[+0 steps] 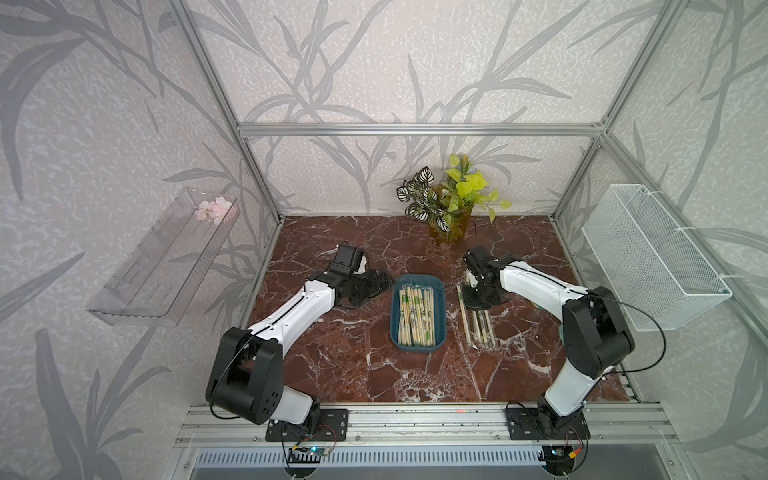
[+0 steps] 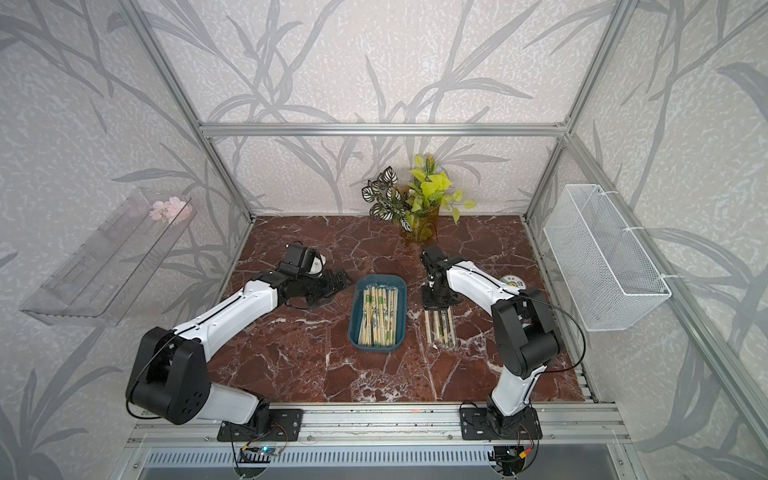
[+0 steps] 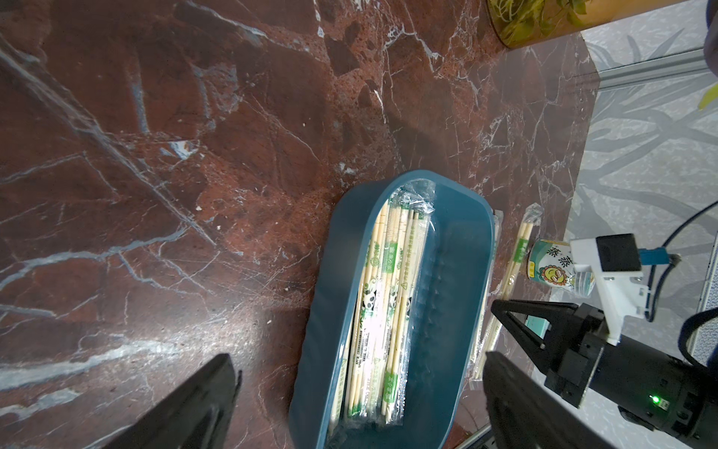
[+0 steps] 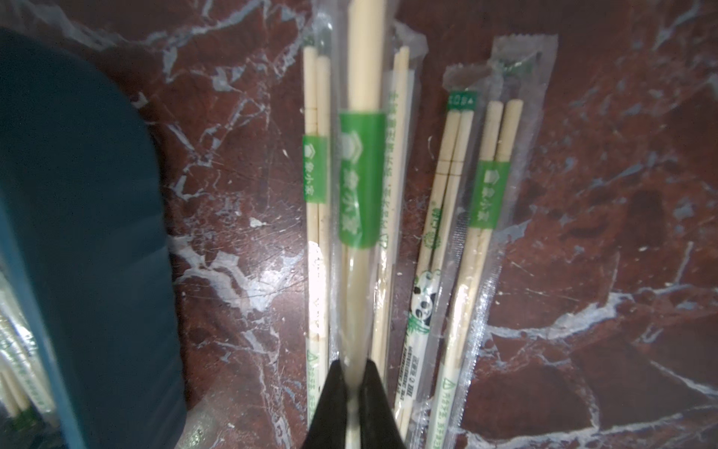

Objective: Take the paired disposable chopsticks out of the storage box
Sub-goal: Place the paired disposable chopsticks at the center of the board.

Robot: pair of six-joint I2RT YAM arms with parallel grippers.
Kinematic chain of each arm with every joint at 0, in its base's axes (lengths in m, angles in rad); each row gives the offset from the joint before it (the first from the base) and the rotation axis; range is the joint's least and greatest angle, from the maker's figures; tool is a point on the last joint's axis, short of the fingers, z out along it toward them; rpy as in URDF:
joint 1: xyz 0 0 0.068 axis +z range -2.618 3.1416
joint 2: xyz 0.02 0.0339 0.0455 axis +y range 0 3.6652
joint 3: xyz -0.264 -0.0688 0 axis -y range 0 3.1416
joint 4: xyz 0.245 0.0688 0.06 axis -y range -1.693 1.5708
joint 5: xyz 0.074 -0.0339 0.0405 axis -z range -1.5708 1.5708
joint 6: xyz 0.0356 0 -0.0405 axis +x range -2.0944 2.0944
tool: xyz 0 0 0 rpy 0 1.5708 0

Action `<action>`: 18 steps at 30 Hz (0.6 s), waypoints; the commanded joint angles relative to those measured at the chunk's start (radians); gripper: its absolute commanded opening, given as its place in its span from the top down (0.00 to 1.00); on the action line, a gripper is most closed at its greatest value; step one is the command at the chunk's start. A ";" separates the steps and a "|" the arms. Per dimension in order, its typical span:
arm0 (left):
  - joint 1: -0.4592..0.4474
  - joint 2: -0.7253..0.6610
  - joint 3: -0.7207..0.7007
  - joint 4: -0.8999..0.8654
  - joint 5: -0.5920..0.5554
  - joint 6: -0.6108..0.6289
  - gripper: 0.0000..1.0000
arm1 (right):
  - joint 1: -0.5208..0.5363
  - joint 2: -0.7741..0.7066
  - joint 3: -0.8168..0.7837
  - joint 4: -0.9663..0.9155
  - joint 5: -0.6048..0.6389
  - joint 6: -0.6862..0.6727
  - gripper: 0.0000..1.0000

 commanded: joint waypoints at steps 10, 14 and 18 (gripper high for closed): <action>-0.005 -0.022 0.036 -0.015 0.025 0.016 0.00 | 0.024 0.103 0.008 0.002 0.024 0.014 0.94; -0.004 -0.023 0.032 -0.017 0.026 0.019 0.00 | 0.025 0.101 0.004 0.002 0.029 0.019 0.85; -0.005 -0.023 0.028 -0.017 0.029 0.022 0.00 | 0.026 0.083 0.002 -0.002 0.023 0.030 0.76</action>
